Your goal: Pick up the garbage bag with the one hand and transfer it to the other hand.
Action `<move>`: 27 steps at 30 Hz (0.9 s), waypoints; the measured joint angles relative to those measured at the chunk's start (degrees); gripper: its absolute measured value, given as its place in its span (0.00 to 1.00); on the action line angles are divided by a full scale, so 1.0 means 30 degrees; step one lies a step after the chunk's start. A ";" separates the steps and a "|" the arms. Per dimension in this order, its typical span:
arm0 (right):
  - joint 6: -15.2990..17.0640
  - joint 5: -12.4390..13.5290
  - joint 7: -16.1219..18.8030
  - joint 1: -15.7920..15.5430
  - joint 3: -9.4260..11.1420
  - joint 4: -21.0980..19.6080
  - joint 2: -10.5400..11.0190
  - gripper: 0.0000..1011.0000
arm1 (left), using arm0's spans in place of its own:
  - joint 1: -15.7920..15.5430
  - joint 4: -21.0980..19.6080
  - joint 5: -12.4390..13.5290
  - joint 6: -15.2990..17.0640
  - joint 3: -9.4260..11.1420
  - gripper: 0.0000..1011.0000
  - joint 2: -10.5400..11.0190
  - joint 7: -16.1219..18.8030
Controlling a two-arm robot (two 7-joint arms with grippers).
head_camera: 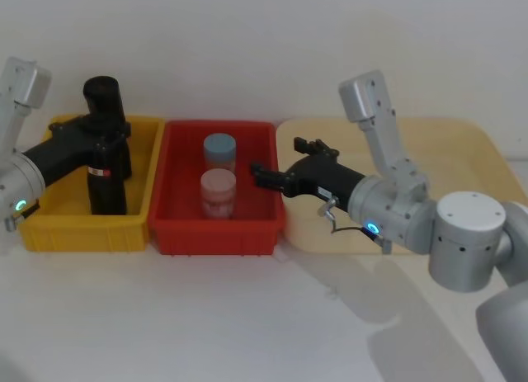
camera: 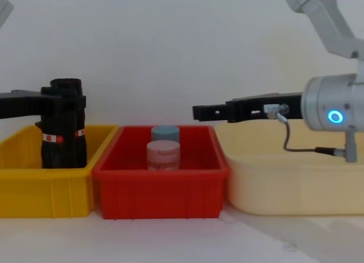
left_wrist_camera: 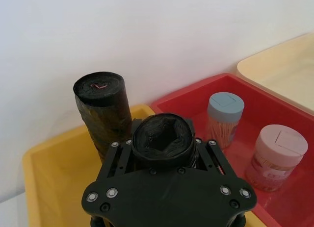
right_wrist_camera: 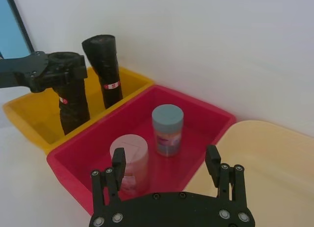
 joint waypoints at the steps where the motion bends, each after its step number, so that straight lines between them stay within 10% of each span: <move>1: 0.0035 0.0009 0.0057 0.0122 -0.0070 0.0131 -0.0057 0.99 | -0.0007 0.0010 0.0003 -0.0002 0.0004 0.45 -0.0002 -0.0007; 27: 0.0748 -0.0126 0.1114 0.2849 -0.2085 0.3701 -0.1335 0.99 | -0.0068 0.0078 0.0005 -0.0018 0.0042 0.34 -0.0026 -0.0048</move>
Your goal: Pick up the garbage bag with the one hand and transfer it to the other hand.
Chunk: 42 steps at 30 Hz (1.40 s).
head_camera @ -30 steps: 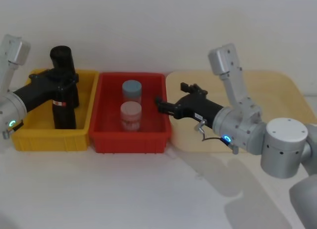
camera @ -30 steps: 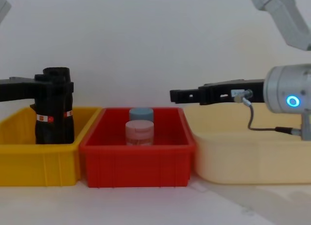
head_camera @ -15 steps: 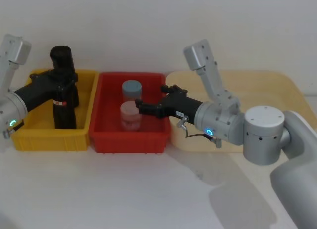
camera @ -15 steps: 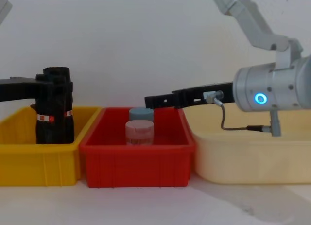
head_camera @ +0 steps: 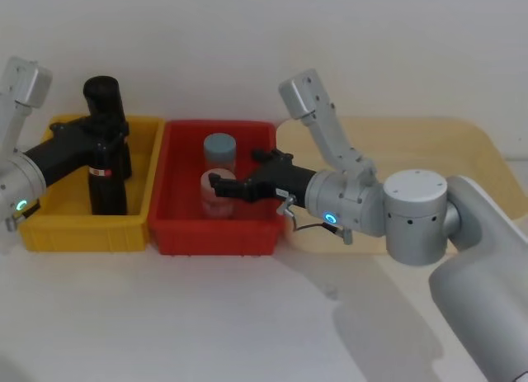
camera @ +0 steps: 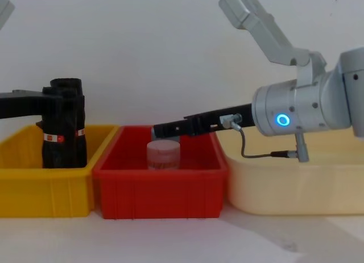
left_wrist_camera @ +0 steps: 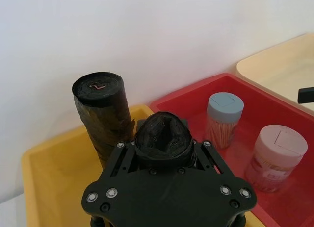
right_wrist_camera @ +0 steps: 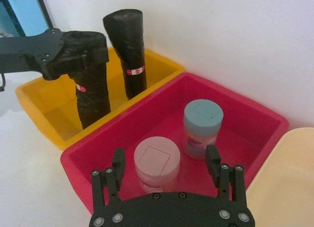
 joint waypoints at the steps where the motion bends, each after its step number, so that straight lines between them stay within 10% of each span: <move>1: 0.0000 0.0000 0.0033 0.0042 -0.0053 0.0076 -0.0019 0.99 | 0.0000 0.0001 -0.0001 0.0000 0.0001 0.34 -0.0002 0.0000; 42: -0.1076 -0.1402 0.0270 0.1888 -0.2050 0.3546 -0.1114 0.99 | -0.0002 -0.0002 0.0000 0.0004 -0.0003 0.34 0.0001 0.0003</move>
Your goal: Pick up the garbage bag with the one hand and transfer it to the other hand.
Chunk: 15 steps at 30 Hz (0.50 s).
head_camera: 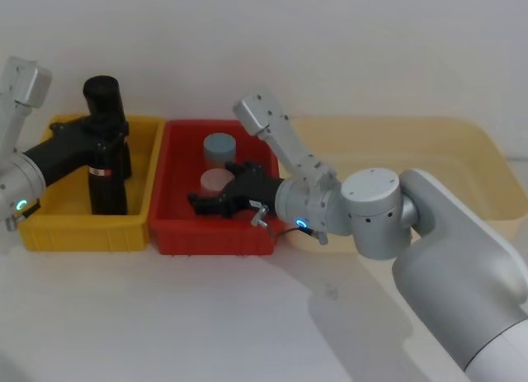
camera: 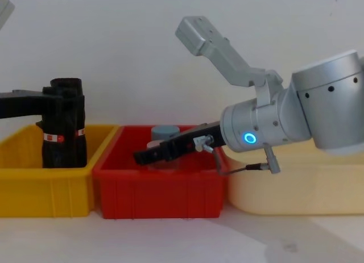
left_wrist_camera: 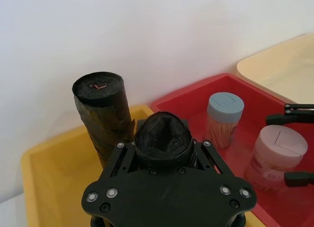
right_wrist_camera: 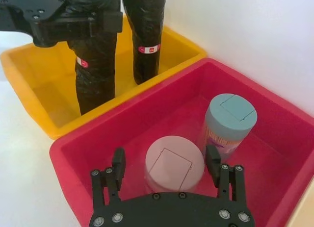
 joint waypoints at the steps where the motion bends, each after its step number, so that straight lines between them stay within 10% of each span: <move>1: -0.0015 -0.0022 0.0002 0.0027 -0.0006 0.0071 -0.0020 0.99 | 0.0000 0.0000 0.0000 0.0000 0.0001 0.34 -0.0001 0.0000; 15: -0.0332 -0.0253 0.0061 0.0163 0.0033 0.0686 -0.0211 0.97 | 0.0000 0.0001 0.0000 0.0000 0.0000 0.34 -0.0001 0.0001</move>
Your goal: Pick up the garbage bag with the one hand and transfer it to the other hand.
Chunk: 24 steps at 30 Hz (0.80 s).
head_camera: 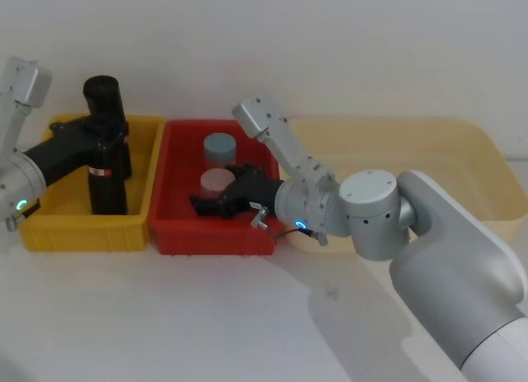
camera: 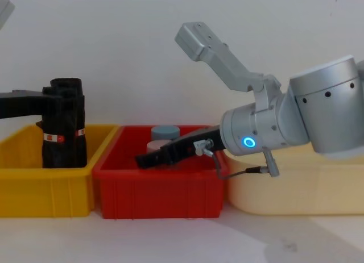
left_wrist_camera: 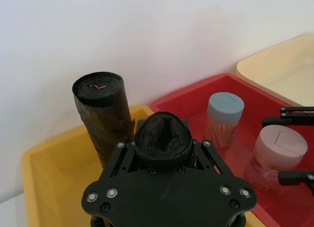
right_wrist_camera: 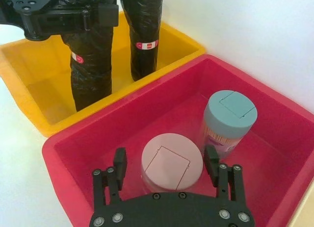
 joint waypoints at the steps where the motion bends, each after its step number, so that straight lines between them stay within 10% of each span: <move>1: -0.0031 -0.0012 0.0009 0.0007 0.0008 0.0035 -0.0012 0.95 | 0.0000 0.0000 0.0000 -0.0001 0.0001 0.34 0.0000 0.0000; 11: -0.0111 -0.0074 0.0036 0.0035 0.0038 0.0178 -0.0070 0.69 | 0.0000 0.0000 0.0001 -0.0001 0.0001 0.34 -0.0001 0.0000; 24: -0.0145 -0.0154 0.0051 0.0034 0.0059 0.0148 -0.0059 0.67 | 0.0005 -0.0063 0.0017 -0.0041 0.0030 0.34 0.0014 0.0024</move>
